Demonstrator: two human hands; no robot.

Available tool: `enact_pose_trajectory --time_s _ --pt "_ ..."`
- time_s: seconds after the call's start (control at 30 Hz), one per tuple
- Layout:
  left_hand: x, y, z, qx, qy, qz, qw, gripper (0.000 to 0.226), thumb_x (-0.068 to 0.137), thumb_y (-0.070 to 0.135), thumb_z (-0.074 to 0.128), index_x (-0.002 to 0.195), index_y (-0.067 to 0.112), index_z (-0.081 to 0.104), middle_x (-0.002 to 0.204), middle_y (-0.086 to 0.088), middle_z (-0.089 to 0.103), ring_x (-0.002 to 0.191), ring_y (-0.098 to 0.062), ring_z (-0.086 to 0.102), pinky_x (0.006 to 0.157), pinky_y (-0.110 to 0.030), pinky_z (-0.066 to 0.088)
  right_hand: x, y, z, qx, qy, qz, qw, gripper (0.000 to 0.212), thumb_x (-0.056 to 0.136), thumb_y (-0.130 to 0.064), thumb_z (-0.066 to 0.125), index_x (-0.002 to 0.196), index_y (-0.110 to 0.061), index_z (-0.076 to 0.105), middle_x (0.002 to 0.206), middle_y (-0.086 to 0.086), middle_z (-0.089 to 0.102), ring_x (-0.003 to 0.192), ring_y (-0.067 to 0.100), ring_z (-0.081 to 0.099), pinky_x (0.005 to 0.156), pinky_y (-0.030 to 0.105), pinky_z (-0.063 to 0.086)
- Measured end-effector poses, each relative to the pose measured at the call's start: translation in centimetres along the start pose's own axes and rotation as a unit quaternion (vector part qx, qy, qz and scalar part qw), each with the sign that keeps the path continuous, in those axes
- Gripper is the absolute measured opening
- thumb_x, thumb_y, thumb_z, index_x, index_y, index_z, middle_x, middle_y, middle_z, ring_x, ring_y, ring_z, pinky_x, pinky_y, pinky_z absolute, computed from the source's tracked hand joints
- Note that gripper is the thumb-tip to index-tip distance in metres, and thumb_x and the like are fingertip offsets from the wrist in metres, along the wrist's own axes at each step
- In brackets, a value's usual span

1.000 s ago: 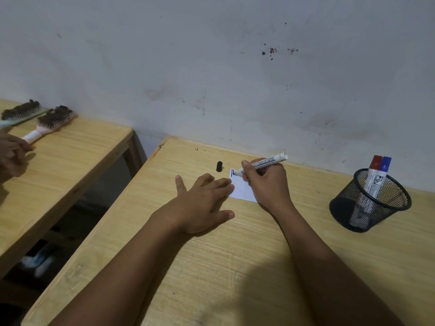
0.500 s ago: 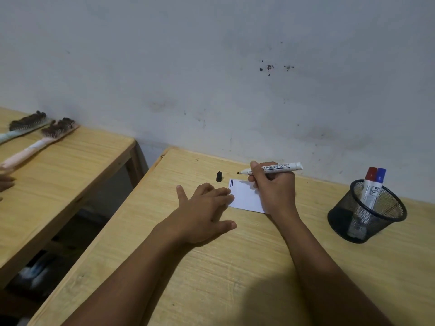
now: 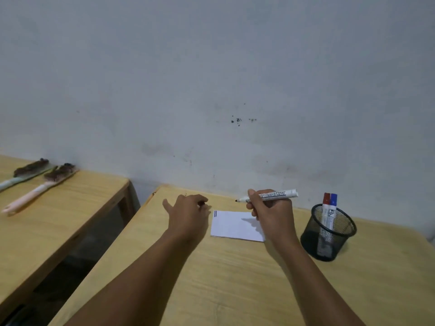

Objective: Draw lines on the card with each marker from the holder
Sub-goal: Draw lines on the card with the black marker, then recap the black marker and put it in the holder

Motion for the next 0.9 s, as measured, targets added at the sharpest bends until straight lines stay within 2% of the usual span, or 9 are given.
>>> enact_pose_trajectory --time_s 0.07,0.13,0.2,0.23,0.33,0.5,0.7,0.83,0.9 --pt "-0.5 1.0 -1.3 -0.127 0.03 -0.011 0.991 0.012 0.094 0.035 0.063 0.101 0.032 0.073 0.086 0.019 0.072 0.106 -0.009 0.064 0.109 -0.051 0.028 -0.6 -0.8 -0.9 0.021 0.007 0.0 1.0 0.023 0.092 -0.027 0.072 0.081 -0.007 0.073 0.066 0.004 0.073 0.057 0.014 0.06 0.057 0.028 0.049" --pt "-1.8 3.0 -2.7 -0.323 0.028 -0.027 0.946 0.008 0.088 0.033 0.072 0.091 0.027 0.076 0.077 0.017 0.075 0.093 -0.009 0.069 0.091 -0.037 0.048 -1.1 -1.8 -1.5 0.05 0.019 -0.004 0.999 0.025 0.093 -0.025 0.071 0.086 -0.002 0.073 0.066 0.006 0.072 0.055 0.013 0.059 0.054 0.026 0.049" --pt "-3.3 5.5 -4.1 -0.471 0.005 -0.056 0.88 0.008 0.088 0.027 0.074 0.09 0.02 0.078 0.081 0.01 0.078 0.088 -0.012 0.068 0.074 -0.024 0.05 -1.7 -3.2 -1.7 0.084 0.03 -0.014 0.996 0.027 0.093 -0.023 0.07 0.087 0.003 0.074 0.065 0.008 0.071 0.054 0.012 0.058 0.051 0.024 0.048" --pt "-3.9 6.6 -4.6 -0.503 -0.009 -0.068 0.861 0.009 0.088 0.028 0.074 0.09 0.02 0.078 0.085 0.009 0.078 0.09 -0.013 0.068 0.072 -0.025 0.047 -2.0 -3.9 -1.7 0.1 0.033 -0.02 0.994 0.027 0.093 -0.023 0.07 0.087 0.003 0.074 0.065 0.008 0.071 0.054 0.012 0.058 0.051 0.023 0.048" --pt "-5.1 9.2 -5.8 -0.55 -0.042 -0.091 0.829 0.016 0.087 0.034 0.074 0.096 0.02 0.078 0.091 0.011 0.079 0.099 -0.014 0.066 0.074 -0.032 0.041 -3.0 -6.1 -2.1 0.134 0.038 -0.041 0.989 0.024 0.094 -0.022 0.069 0.085 -0.001 0.075 0.065 0.009 0.071 0.055 0.015 0.057 0.052 0.026 0.048" --pt "-7.4 12.8 -6.7 -0.574 -0.092 -0.088 0.809 0.022 0.084 0.04 0.076 0.094 0.021 0.079 0.094 0.011 0.079 0.103 -0.014 0.065 0.087 -0.043 0.04 -4.3 -9.2 -4.1 0.149 0.054 -0.076 0.984 0.021 0.095 -0.022 0.068 0.084 -0.005 0.073 0.065 0.007 0.071 0.056 0.015 0.057 0.054 0.028 0.047" --pt "-10.1 16.3 -7.3 -0.61 -0.15 -0.071 0.775 0.018 0.084 0.035 0.077 0.097 0.022 0.077 0.093 0.01 0.079 0.105 -0.011 0.064 0.096 -0.045 0.041 -6.3 -11.6 -6.4 0.168 0.069 -0.093 0.979 0.023 0.094 -0.022 0.07 0.087 0.0 0.073 0.066 0.008 0.07 0.056 0.017 0.056 0.056 0.031 0.046" --pt "-10.9 18.4 -8.7 -0.629 -0.105 -0.026 0.77 0.016 0.082 0.028 0.08 0.096 0.02 0.077 0.085 0.014 0.078 0.106 -0.012 0.066 0.097 -0.039 0.043 -7.4 -13.1 -7.3 0.207 0.067 -0.089 0.972 0.021 0.094 -0.023 0.069 0.081 -0.006 0.073 0.063 0.006 0.066 0.054 0.016 0.052 0.056 0.031 0.044" --pt "-11.2 19.1 -9.3 -0.634 -0.081 -0.003 0.769 0.016 0.081 0.024 0.081 0.096 0.018 0.078 0.084 0.014 0.077 0.098 -0.005 0.068 0.093 -0.033 0.044 -7.9 -13.7 -7.4 0.224 0.064 -0.085 0.969 0.022 0.094 -0.024 0.069 0.079 -0.008 0.072 0.062 0.004 0.064 0.054 0.015 0.052 0.057 0.03 0.043"
Point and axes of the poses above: each hand's wrist, its own x-axis towards the middle knuckle, its own z-axis out of the palm, y = z × x, the point moved 6 cm from there along x, towards the middle knuckle
